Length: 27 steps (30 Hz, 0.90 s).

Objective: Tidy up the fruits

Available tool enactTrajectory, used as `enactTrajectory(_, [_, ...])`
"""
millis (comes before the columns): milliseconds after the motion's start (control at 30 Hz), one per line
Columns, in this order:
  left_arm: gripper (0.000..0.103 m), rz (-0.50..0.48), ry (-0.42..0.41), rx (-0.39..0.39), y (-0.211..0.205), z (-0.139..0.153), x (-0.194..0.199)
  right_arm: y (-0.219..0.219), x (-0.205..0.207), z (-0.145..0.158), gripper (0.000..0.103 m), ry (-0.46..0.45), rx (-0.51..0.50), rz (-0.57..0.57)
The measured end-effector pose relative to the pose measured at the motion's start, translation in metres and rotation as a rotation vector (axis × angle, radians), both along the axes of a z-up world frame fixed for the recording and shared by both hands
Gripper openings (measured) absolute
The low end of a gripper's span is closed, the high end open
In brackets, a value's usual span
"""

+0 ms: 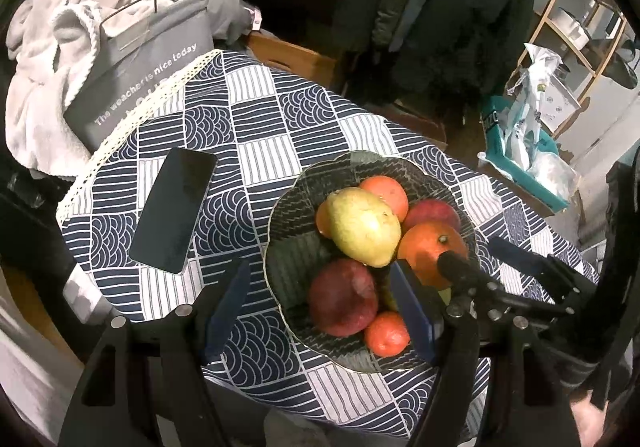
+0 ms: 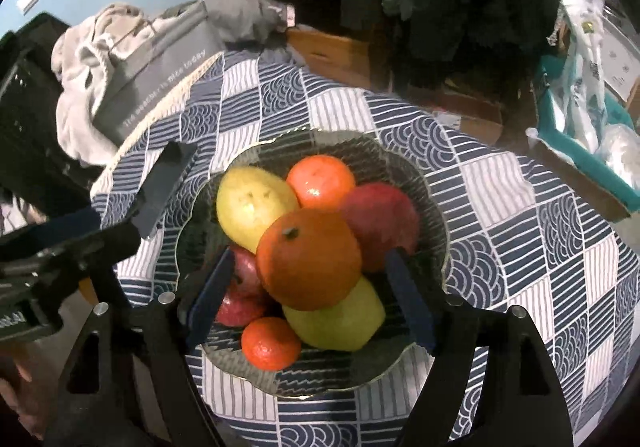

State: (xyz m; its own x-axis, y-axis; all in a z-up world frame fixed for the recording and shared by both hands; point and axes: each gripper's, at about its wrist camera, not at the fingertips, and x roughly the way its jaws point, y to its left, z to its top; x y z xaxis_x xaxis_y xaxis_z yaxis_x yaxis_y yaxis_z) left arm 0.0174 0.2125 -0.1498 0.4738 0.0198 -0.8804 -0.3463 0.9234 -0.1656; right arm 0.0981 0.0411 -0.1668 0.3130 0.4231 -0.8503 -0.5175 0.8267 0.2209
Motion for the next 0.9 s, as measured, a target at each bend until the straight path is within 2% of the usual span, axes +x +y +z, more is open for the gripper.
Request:
enactTrajectory(333, [0.074,-0.038,-0.051,0.033,-0.014,0.025,-0.006,-0.03,-0.005,0.034,0.079,-0.072,-0.025,-0.066])
enactTrajectory(400, [0.079,-0.048,-0.064,0.04,-0.017,0.03,-0.008,-0.037,-0.008,0.043,0.079,-0.089,-0.028,-0.081])
enactTrajectory(733, [0.081,-0.104,-0.137,0.107,-0.041,0.063,-0.016,-0.065,-0.027,0.09,0.079,-0.196,-0.052,-0.13])
enactTrajectory(900, [0.088,-0.11,-0.185,0.14,-0.05,0.079,-0.022,-0.077,-0.038,0.114,0.082,-0.25,-0.046,-0.149])
